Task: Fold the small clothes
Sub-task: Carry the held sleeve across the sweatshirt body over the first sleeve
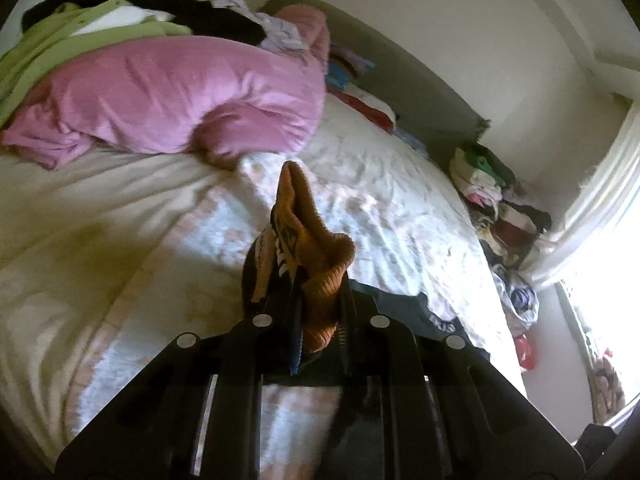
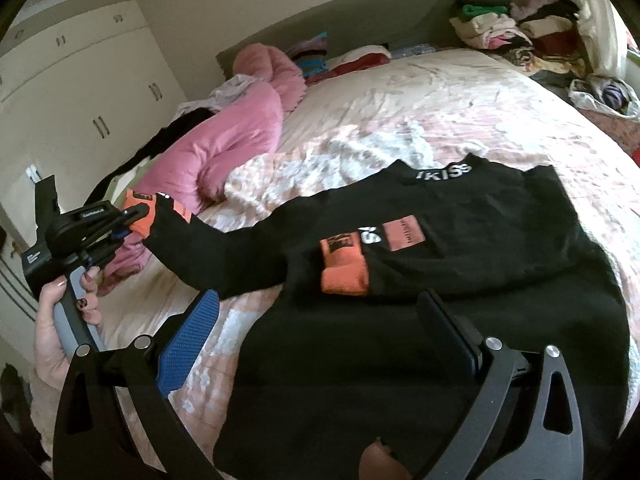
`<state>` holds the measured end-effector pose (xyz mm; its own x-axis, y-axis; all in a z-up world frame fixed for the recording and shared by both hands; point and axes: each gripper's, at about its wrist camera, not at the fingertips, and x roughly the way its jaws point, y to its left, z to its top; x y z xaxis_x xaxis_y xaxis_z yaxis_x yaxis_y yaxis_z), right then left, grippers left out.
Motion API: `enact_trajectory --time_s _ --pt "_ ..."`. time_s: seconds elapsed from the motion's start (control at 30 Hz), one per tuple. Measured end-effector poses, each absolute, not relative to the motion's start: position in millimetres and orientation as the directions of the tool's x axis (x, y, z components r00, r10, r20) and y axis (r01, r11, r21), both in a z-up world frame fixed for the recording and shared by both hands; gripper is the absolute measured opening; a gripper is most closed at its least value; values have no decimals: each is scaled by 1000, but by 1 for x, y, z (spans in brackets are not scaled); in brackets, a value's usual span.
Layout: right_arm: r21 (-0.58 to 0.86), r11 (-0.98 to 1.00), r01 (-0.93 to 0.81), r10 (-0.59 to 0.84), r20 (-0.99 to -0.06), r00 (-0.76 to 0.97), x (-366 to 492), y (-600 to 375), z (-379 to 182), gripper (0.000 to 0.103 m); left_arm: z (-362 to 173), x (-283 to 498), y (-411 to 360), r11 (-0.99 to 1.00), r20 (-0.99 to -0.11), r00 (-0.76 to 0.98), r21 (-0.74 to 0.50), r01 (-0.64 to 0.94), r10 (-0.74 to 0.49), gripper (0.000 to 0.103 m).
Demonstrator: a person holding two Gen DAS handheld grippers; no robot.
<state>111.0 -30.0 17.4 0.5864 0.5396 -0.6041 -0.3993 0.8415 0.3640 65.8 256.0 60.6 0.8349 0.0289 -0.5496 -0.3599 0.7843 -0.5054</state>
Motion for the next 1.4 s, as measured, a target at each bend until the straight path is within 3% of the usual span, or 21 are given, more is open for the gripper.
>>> enact_trajectory --time_s 1.4 --pt "436 898 -57 334 -592 733 110 -197 9 99 65 148 79 908 -582 781 -416 -44 -228 7"
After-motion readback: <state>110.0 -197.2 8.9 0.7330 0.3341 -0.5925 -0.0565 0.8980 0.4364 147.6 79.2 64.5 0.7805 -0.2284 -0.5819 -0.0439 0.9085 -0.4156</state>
